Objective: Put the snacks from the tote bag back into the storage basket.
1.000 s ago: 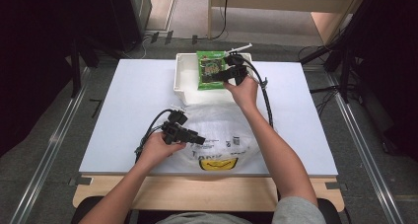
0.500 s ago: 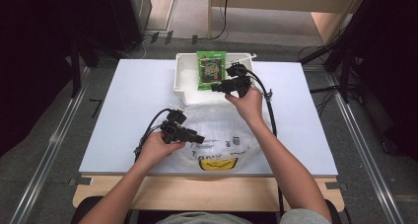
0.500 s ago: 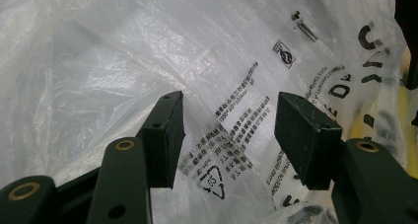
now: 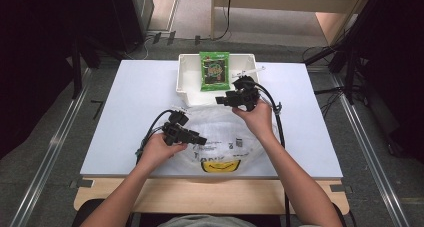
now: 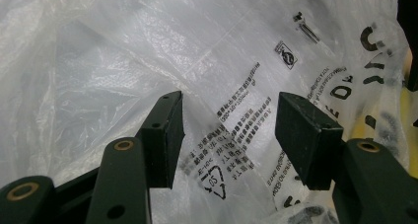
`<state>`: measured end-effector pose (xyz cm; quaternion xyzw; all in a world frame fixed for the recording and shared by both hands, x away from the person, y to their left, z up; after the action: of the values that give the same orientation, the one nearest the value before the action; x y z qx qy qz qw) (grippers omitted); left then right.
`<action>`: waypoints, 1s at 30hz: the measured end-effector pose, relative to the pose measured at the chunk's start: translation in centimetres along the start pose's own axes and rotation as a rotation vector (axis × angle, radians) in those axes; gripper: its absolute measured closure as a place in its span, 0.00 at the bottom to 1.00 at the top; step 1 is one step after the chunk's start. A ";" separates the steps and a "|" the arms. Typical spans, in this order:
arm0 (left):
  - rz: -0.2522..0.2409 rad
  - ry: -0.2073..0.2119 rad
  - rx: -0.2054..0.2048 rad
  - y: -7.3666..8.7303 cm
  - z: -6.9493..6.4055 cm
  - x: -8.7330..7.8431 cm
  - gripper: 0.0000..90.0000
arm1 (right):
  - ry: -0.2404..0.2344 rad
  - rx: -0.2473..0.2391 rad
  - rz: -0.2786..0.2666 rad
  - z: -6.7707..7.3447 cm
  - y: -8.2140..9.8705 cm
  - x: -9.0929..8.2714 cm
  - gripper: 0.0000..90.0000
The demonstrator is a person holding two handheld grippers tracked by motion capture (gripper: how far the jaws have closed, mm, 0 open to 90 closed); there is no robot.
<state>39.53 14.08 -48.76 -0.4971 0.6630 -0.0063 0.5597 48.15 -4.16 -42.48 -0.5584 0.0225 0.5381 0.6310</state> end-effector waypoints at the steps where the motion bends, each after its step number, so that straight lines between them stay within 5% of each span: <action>1: -0.001 0.001 0.001 0.0 0.0 0.0 0.50 | 0.000 0.000 0.000 0.0 0.0 0.0 0.51; 30: 0.000 0.001 0.000 0.0 -0.1 -0.2 0.49 | -0.049 -0.030 0.030 1.5 6.8 -2.6 0.49</action>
<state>39.42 14.18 -48.57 -0.4970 0.6633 -0.0067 0.5594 41.42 -6.20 -44.90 -0.5538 0.0074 0.5613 0.6149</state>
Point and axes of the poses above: each handheld gripper's, and its own axes: x roughly forward along the jaws, y roughly out of its underside, z roughly to its left, the point moved 5 cm from there along x, roughly forward along the jaws, and after that the axes turned 8 degrees about x, right-handed, at the moved point
